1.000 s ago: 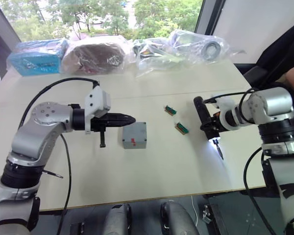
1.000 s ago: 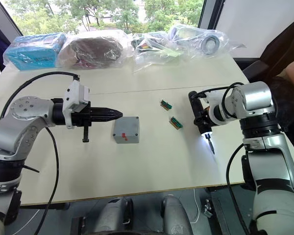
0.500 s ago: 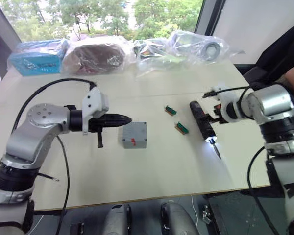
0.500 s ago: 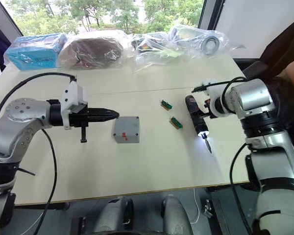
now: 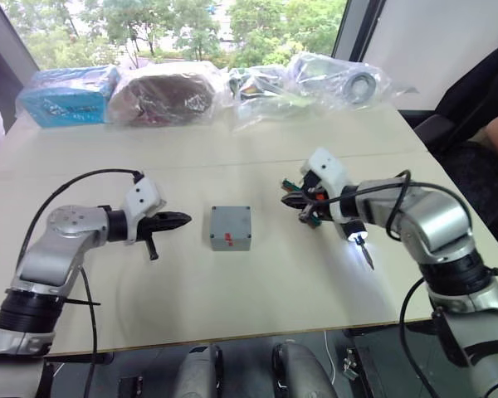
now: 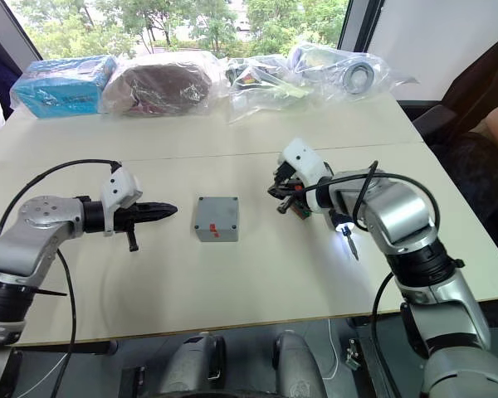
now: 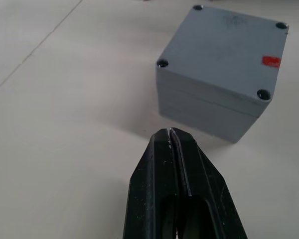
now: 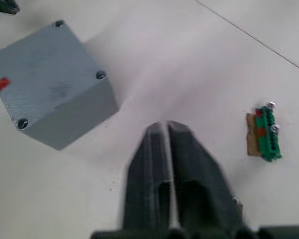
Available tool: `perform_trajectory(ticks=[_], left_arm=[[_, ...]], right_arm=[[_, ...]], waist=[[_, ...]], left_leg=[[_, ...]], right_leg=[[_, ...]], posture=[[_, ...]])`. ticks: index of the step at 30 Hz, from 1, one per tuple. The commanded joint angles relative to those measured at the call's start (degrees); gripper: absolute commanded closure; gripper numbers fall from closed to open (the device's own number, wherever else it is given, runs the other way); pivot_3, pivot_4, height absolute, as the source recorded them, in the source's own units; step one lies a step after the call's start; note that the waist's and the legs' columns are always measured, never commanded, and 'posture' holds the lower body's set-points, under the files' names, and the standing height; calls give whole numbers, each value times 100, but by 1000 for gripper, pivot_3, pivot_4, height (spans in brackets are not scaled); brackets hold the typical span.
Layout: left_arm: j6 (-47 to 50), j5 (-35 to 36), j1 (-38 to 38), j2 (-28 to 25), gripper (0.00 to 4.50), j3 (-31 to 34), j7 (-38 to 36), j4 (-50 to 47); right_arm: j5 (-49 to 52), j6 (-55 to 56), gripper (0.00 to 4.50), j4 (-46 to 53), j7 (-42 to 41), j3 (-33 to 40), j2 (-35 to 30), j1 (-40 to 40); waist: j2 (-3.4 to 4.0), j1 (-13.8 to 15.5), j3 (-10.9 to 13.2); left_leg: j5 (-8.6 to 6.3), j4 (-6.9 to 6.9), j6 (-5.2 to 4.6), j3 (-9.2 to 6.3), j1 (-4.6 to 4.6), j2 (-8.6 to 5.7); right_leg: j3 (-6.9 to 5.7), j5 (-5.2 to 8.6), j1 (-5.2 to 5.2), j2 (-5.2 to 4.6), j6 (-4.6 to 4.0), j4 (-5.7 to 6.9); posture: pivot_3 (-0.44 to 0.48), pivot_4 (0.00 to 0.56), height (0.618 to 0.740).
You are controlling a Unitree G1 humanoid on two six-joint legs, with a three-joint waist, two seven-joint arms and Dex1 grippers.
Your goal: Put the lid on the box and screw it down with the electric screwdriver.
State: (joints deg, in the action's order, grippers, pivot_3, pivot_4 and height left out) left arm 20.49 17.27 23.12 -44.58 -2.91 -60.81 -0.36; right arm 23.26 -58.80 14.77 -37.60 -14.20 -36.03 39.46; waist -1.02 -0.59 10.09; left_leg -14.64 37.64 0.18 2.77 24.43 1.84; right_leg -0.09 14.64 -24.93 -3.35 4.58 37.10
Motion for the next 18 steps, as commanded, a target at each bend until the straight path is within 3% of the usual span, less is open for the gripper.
perform_trajectory(ticks=[1, 7, 18], left_arm=[[-188, -138, 239, 188, 4500, -163, -11, 80], [-371, -344, 405, 439, 4500, -399, -65, 380], [-844, -731, 1191, 1145, 4500, -775, -259, 1593]], right_arm=[[-196, 390, 4463, 419, -85, -430, 121, -270], [-395, 466, 4463, 488, 37, -861, 552, -438], [-401, 61, 4463, 661, 182, -1012, 1120, -610]], waist=[[0, -3, 0], [0, -23, 0], [-2, -1, -1]], left_leg=[[0, 2, 0, -1, 0, 0], [0, 21, 0, -4, 0, 2], [0, 39, 0, -13, -2, 0]], right_leg=[[-1, 0, 1, 0, 0, 1], [-2, -1, 4, 5, 2, 11], [-8, -3, 18, 8, 5, 17]], posture=[[0, 150, 740], [0, 150, 740], [0, 150, 740]])
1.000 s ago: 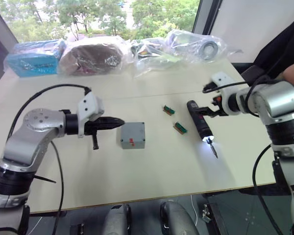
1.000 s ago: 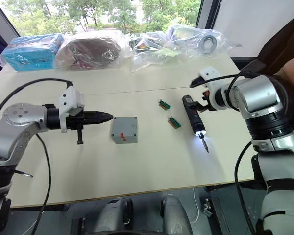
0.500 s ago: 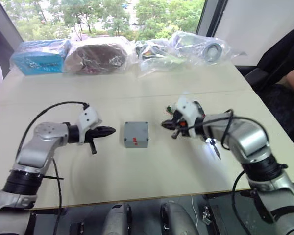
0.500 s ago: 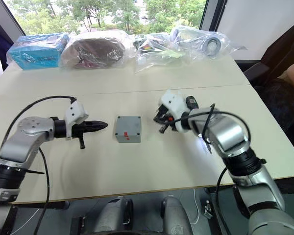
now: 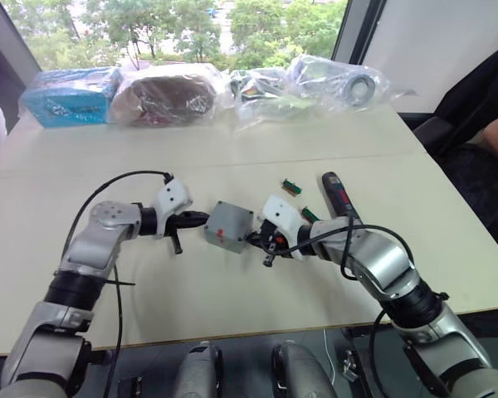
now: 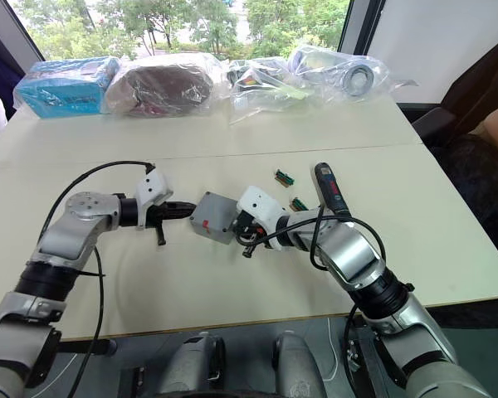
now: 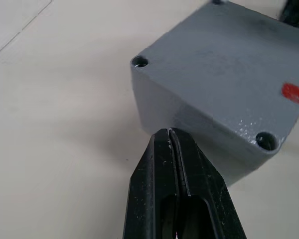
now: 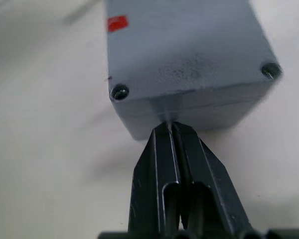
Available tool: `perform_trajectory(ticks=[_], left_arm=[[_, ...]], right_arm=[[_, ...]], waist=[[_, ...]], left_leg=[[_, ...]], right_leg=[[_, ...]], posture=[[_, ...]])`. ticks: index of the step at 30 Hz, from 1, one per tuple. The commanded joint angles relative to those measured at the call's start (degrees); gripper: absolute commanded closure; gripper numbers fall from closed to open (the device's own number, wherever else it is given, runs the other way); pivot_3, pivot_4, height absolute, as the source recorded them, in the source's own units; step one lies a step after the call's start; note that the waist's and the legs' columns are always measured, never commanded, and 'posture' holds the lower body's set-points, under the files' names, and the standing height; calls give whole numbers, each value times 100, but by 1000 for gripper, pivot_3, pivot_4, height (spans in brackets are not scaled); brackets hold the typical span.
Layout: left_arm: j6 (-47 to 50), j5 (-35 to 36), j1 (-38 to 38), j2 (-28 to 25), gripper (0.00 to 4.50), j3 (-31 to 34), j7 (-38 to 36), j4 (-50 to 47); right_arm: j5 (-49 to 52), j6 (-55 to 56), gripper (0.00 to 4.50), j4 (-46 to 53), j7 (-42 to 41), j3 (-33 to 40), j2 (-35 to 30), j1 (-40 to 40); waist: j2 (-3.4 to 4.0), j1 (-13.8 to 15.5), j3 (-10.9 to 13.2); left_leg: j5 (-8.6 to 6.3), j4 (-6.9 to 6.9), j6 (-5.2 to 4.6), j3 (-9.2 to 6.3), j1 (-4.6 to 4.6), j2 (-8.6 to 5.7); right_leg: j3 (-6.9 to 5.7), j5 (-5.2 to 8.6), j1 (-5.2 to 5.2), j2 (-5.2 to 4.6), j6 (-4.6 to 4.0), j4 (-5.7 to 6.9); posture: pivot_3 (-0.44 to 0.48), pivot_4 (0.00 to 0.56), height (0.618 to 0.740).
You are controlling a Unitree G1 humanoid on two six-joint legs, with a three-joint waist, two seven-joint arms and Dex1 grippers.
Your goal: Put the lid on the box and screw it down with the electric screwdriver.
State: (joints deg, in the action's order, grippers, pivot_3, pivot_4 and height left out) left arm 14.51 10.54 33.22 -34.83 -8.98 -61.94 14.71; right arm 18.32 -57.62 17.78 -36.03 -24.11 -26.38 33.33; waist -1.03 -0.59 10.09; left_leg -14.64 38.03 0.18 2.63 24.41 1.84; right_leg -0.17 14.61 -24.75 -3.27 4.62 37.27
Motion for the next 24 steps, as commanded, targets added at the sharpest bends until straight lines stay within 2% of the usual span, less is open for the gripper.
perform_trajectory(ticks=[1, 5, 9, 14, 18, 24], left_arm=[[-293, -91, 247, 231, 4500, -183, -152, 196], [-494, -263, 405, 304, 4500, -215, -152, 567], [-791, -497, 456, 34, 4500, -105, -136, 1043], [-998, -561, 348, -264, 4500, -17, -279, 1175], [-701, -196, -439, -849, 4500, 81, -932, 76], [17, 197, -975, -799, 4500, 45, -942, -1198]], right_arm=[[110, -116, 4463, 418, 18, -31, 174, -17], [63, -252, 4463, 529, 51, -7, 143, -40], [-51, -399, 4463, 506, 175, 175, -33, 40], [-99, -429, 4463, 477, 179, 288, -258, 161], [-317, -16, 4463, -60, 27, 483, -650, 452], [-639, 813, 4463, -1078, -189, 346, -557, 767]], waist=[[0, -4, 0], [0, -5, 0], [0, -16, 0], [0, -10, 0], [0, -50, 0], [-1, 1, 0]], left_leg=[[0, 0, 0, -1, 0, 0], [0, 0, 0, -3, 0, 0], [0, 0, 0, -2, -1, 0], [0, 0, 0, -2, -1, 1], [0, 0, 0, 3, 0, 1], [-1, -1, -1, 1, -1, 2]], right_leg=[[0, 0, 0, 1, 0, 0], [-1, 0, 0, 1, 0, 1], [-1, 0, 0, 1, 0, 2], [-1, 0, -1, 1, 0, 2], [1, 0, -3, -3, 0, 1], [-1, 0, -2, -9, -1, 4]], posture=[[0, 150, 740], [0, 150, 740], [0, 150, 740], [0, 150, 740], [0, 150, 740], [0, 150, 740]])
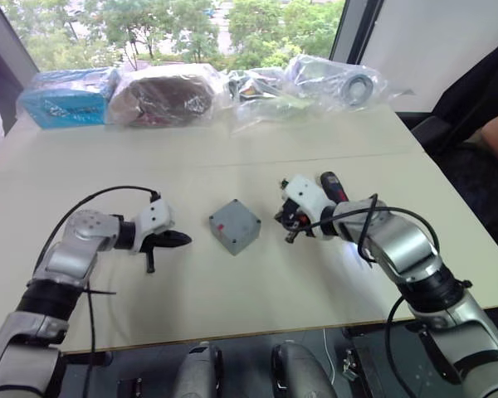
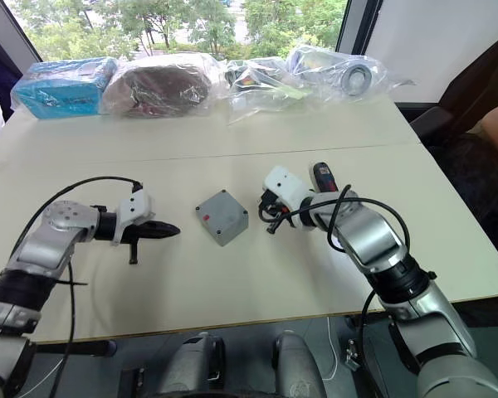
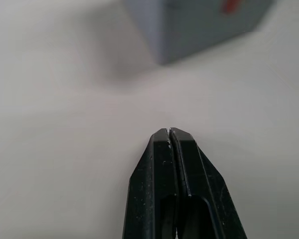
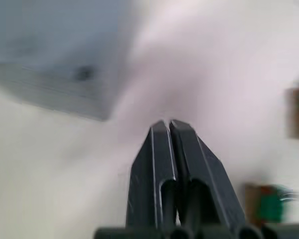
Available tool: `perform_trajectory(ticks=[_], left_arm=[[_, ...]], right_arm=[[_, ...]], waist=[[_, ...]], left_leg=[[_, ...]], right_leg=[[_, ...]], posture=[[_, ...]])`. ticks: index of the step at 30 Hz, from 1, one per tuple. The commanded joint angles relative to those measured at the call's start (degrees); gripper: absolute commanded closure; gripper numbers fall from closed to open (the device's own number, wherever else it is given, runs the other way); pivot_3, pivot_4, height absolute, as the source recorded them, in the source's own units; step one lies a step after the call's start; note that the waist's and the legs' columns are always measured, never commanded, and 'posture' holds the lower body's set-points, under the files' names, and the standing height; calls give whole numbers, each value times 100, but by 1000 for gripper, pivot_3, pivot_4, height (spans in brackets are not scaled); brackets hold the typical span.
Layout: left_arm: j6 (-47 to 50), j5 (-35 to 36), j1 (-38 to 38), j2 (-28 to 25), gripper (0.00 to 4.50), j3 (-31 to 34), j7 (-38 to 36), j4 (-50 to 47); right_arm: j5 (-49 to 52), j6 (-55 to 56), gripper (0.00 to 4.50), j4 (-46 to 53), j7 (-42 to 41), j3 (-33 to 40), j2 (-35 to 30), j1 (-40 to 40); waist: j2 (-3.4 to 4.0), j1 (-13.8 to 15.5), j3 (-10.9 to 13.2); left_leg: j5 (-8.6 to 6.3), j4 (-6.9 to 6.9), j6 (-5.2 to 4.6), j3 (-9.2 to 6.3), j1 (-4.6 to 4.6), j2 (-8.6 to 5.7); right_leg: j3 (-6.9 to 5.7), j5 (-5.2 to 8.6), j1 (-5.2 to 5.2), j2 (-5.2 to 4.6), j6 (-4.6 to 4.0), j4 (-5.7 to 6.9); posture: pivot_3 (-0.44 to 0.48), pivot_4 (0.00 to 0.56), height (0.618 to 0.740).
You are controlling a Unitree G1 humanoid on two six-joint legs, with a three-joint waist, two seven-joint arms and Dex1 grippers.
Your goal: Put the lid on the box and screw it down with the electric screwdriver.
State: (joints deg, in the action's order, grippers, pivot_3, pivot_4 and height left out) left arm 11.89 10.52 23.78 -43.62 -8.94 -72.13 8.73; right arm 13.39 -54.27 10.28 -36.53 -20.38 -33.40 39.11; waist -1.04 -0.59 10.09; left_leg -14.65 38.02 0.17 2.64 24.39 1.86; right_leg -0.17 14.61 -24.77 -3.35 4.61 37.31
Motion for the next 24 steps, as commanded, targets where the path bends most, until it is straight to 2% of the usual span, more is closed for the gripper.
perform_trajectory(ticks=[1, 5, 10, 24], left_arm=[[357, 211, -52, 118, 4500, 39, 125, -692], [488, 134, 49, 317, 4500, -10, 342, -765], [386, -12, 244, 348, 4500, -129, 385, -631], [48, -218, 932, 645, 4500, -209, 371, 166]], right_arm=[[-180, 587, 4463, -445, -178, -42, 192, 208], [-174, 1230, 4463, -720, -550, -123, 448, 177], [-348, 1371, 4463, -669, -708, -312, 547, 32], [-260, 749, 4463, 229, -638, -249, 765, -367]], waist=[[-1, 1, 0], [0, -13, 0], [-1, -17, 0], [-1, -11, 0]], left_leg=[[0, 1, 0, 0, 0, -1], [0, 5, 0, 1, -1, -3], [0, 5, 0, -3, -1, -1], [0, 6, 0, -3, -2, -2]], right_leg=[[0, 0, 2, 0, 0, 0], [1, -1, 5, 0, 2, -1], [0, -1, 4, 8, 3, 1], [0, -2, 4, 9, 4, 3]], posture=[[0, 150, 740], [0, 150, 740], [0, 150, 740], [0, 150, 740]])
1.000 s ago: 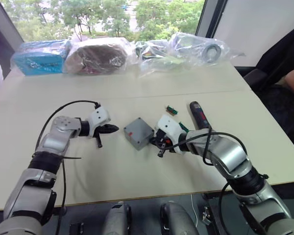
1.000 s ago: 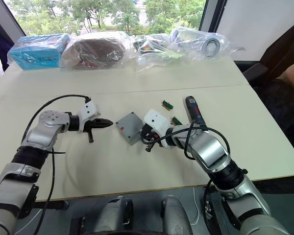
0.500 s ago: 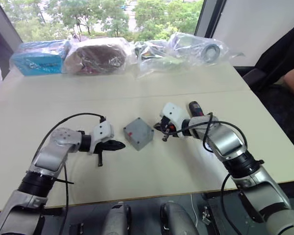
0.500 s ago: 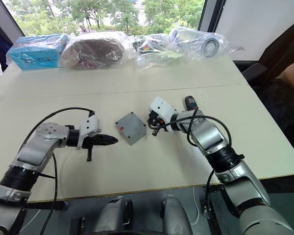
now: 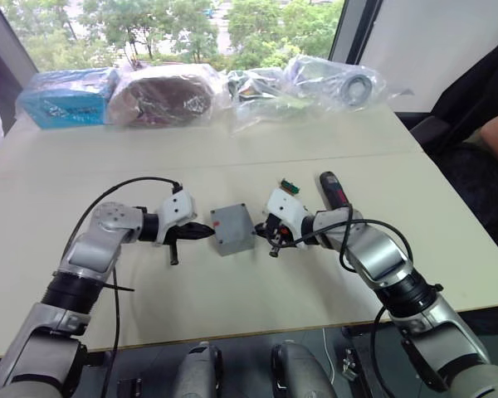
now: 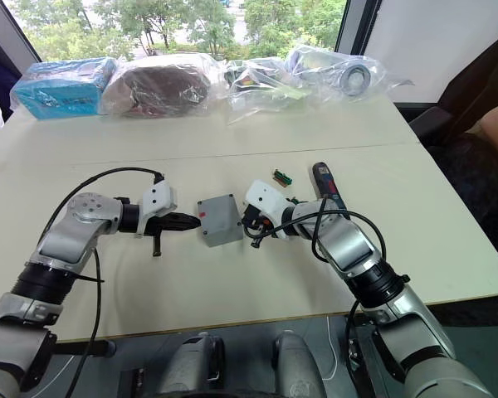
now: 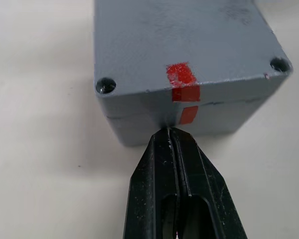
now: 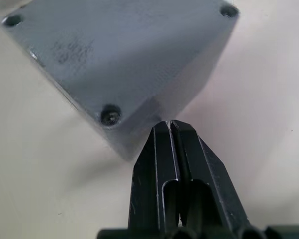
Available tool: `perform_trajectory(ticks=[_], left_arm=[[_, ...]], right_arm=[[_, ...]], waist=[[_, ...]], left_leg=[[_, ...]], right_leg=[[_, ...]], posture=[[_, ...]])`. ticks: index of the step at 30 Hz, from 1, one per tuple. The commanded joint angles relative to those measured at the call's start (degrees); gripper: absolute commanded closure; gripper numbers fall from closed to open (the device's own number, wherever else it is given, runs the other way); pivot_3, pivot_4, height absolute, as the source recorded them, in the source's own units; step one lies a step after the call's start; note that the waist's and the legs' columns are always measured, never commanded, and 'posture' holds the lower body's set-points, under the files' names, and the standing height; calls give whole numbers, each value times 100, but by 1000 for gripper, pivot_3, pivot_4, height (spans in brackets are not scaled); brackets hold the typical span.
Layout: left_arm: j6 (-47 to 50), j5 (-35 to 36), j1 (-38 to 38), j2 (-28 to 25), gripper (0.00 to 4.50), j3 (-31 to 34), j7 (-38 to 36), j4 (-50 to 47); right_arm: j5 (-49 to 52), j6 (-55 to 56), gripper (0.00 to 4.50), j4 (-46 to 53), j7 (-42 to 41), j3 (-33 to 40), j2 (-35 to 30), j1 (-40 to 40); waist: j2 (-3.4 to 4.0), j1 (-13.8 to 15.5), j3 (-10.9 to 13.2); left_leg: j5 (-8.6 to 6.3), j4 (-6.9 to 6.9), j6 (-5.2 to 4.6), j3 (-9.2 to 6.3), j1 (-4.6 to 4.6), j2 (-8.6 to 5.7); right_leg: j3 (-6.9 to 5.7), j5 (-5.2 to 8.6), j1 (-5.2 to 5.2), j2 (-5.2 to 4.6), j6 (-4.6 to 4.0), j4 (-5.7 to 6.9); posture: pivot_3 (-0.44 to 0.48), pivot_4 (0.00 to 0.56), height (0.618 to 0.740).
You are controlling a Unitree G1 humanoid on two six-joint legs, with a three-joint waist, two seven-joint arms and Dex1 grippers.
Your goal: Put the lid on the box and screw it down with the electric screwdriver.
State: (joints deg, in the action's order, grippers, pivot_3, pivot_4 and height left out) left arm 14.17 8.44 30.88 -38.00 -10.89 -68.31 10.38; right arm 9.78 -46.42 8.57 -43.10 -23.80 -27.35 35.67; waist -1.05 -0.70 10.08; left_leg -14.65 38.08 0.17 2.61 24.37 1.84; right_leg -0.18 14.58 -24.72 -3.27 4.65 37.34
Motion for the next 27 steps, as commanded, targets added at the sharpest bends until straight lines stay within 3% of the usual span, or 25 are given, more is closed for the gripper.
perform_trajectory(ticks=[1, 7, 13, 16, 22, 27], left_arm=[[-208, -25, 237, 88, 4500, -19, -30, 31], [-196, 0, 140, -3, 4500, 5, -197, -78], [348, 438, -183, -593, 4500, 472, -403, -1097], [684, 723, -170, -827, 4500, 724, -381, -1575], [1378, 1329, 106, -678, 4500, 946, -135, -2164], [1535, 1411, 330, -497, 4500, 800, 87, -2358]], right_arm=[[100, -63, 4463, 430, 38, 99, 170, -35], [27, -217, 4463, 637, 253, 192, 157, -100], [142, -750, 4463, 1407, 1048, 1506, 73, -432], [253, -1139, 3667, 1679, 1211, 1995, -6, -611], [187, -1149, 1414, 1338, 1583, 2325, 25, -828], [139, -853, 1414, 752, 1752, 2324, 134, -925]], waist=[[0, 1, 0], [0, 1, 0], [0, 8, 0], [0, 16, 0], [0, 9, 0], [-1, 0, 0]], left_leg=[[0, 0, 0, 0, 0, 0], [0, 0, 0, 0, 0, 0], [0, 0, 0, 0, 2, 1], [0, 0, 1, -1, 1, 1], [0, 1, 1, 0, -5, -2], [0, 2, 1, 0, -4, -3]], right_leg=[[0, 0, 0, 0, 0, 0], [0, 0, 0, 0, 0, 0], [1, 0, 0, -4, 0, 0], [0, 0, 1, -7, 0, 0], [1, 0, 7, -6, 0, -2], [2, -1, 8, -3, 1, -2]], posture=[[0, 150, 740], [0, 150, 740], [0, 150, 740], [0, 150, 740], [0, 150, 740], [0, 150, 740]])
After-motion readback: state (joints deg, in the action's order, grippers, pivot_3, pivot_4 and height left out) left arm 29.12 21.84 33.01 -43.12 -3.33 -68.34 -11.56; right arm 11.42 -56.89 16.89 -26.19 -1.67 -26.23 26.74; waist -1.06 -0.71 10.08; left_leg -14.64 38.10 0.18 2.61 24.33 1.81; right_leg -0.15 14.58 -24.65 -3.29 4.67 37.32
